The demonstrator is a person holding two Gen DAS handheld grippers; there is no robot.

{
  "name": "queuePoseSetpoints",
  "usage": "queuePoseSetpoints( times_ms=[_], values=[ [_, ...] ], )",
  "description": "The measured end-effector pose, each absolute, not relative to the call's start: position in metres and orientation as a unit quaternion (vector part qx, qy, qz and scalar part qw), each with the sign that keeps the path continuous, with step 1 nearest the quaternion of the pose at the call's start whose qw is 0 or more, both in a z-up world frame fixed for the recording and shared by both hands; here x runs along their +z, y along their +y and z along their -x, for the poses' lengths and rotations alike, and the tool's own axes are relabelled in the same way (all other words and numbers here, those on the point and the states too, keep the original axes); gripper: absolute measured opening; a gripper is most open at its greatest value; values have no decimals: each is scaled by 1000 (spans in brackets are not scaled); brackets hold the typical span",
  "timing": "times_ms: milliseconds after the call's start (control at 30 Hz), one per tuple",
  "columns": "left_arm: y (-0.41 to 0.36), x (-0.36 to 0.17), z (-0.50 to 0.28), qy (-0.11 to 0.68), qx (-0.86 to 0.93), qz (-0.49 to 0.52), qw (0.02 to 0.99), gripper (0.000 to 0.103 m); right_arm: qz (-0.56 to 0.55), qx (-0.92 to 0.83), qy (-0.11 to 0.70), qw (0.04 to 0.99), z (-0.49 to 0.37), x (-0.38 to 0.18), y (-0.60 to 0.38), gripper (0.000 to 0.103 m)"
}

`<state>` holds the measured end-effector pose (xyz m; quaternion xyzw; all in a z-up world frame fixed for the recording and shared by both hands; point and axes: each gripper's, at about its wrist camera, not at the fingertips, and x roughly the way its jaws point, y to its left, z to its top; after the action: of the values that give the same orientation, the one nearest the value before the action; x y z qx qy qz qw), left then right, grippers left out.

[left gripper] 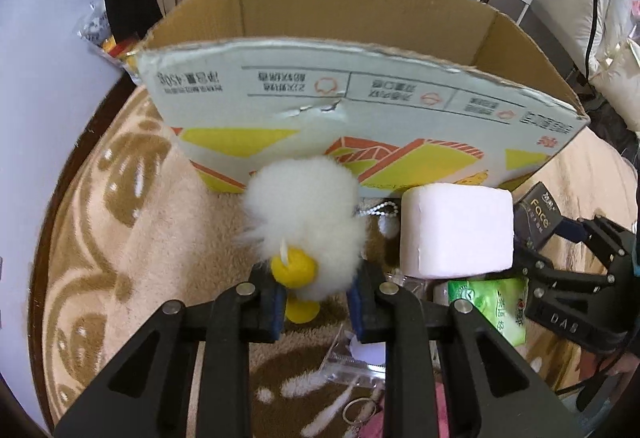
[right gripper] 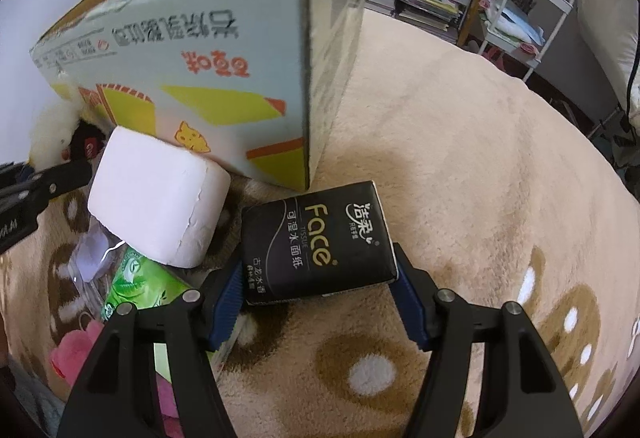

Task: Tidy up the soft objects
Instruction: 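Lift pompom and tissue pack and carry both over the box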

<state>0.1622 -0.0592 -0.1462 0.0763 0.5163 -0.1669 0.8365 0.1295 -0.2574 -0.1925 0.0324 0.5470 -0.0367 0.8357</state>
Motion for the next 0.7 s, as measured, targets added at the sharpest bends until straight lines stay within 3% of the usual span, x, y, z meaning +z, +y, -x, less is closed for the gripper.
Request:
queuePoseSetpoints(
  times_ms=[700],
  values=[
    [-43, -81, -129, 433, -129, -60, 890, 25, -57, -33, 468, 881, -95, -117, -257, 70]
  ],
)
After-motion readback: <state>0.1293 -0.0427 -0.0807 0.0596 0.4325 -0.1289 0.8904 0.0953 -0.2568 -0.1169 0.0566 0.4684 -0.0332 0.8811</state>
